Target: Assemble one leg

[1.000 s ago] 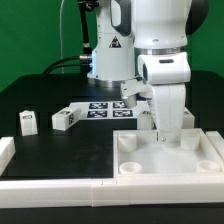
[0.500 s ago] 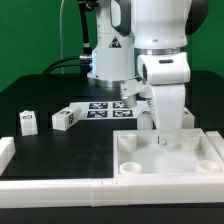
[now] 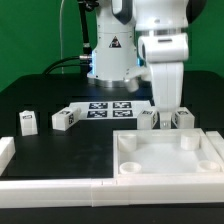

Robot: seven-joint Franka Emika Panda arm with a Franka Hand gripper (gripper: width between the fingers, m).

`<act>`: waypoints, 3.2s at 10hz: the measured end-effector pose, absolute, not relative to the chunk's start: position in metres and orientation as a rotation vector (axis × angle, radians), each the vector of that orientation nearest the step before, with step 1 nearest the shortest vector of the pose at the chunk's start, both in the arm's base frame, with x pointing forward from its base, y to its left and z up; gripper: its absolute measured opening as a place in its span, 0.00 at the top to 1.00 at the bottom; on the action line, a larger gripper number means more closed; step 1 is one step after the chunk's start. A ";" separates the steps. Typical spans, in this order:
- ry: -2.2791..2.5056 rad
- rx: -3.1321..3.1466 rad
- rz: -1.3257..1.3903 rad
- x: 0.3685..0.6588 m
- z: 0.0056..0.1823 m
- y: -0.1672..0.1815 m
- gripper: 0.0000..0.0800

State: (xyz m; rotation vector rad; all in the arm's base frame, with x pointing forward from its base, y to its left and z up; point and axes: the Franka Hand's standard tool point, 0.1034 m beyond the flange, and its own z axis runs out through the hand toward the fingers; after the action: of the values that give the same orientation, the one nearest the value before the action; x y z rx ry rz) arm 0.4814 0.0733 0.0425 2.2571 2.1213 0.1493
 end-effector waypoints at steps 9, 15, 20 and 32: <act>1.066 2.966 0.249 0.460 0.045 0.080 0.19; 0.085 3.233 0.210 0.439 0.041 0.133 0.19; 0.072 3.228 -0.118 0.433 0.038 0.133 0.19; 0.083 2.900 -1.380 0.405 0.008 0.128 0.23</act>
Offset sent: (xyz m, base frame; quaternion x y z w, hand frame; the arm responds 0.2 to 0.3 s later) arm 0.0000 0.0000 0.0000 0.0000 0.0000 0.0899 0.9960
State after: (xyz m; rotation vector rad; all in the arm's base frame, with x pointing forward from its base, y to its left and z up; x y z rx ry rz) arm 0.4055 0.1277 0.0078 2.8996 0.0826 -1.3796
